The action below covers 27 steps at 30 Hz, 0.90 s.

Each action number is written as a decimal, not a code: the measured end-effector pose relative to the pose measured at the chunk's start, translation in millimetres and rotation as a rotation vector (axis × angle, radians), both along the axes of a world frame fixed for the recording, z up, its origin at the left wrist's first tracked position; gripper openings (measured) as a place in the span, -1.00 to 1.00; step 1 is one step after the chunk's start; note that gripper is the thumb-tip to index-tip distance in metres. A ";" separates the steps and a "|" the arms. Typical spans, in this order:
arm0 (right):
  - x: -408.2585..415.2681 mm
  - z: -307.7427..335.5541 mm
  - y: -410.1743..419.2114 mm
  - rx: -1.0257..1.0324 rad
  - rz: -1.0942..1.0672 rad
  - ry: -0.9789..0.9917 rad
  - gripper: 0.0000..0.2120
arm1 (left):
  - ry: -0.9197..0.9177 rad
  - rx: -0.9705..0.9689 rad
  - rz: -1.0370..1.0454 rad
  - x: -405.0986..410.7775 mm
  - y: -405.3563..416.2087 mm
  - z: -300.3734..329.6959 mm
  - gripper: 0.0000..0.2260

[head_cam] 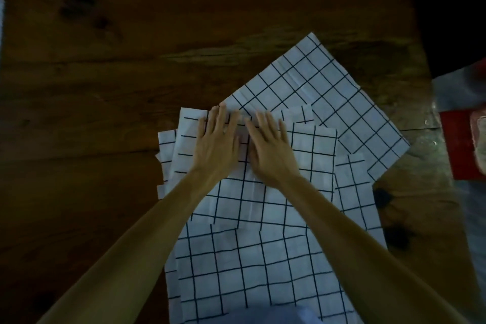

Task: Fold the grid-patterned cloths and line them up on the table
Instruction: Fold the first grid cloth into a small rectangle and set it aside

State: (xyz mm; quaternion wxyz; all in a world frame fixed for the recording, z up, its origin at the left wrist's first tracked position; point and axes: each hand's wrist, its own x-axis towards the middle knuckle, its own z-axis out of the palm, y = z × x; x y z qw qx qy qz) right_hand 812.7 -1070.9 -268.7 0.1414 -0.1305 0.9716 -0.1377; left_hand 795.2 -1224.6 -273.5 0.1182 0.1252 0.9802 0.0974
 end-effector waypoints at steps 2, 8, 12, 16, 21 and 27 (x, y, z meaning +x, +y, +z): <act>2.4 -10.4 -9.9 0.011 -0.032 -0.018 -0.42 | -0.008 -0.022 0.016 2.5 -5.5 -8.8 -0.50; 14.6 -16.5 51.1 0.114 -0.336 0.004 -0.41 | -0.017 -0.087 0.140 -1.1 -48.4 -7.6 -0.44; 12.2 -9.9 43.4 0.054 -0.380 0.050 -0.43 | 0.089 -0.138 0.111 -5.1 -27.0 8.7 -0.47; 4.5 -12.1 -6.9 -0.128 -0.165 0.040 -0.44 | -0.010 0.091 -0.071 -3.8 26.1 -3.1 -0.49; 9.4 -15.8 19.9 -0.034 -0.225 0.042 -0.46 | -0.017 -0.040 -0.033 -3.1 -10.4 -15.9 -0.44; 19.4 -8.1 66.4 0.095 -0.416 0.041 -0.44 | 0.001 -0.026 0.122 -4.7 -36.6 -3.5 -0.43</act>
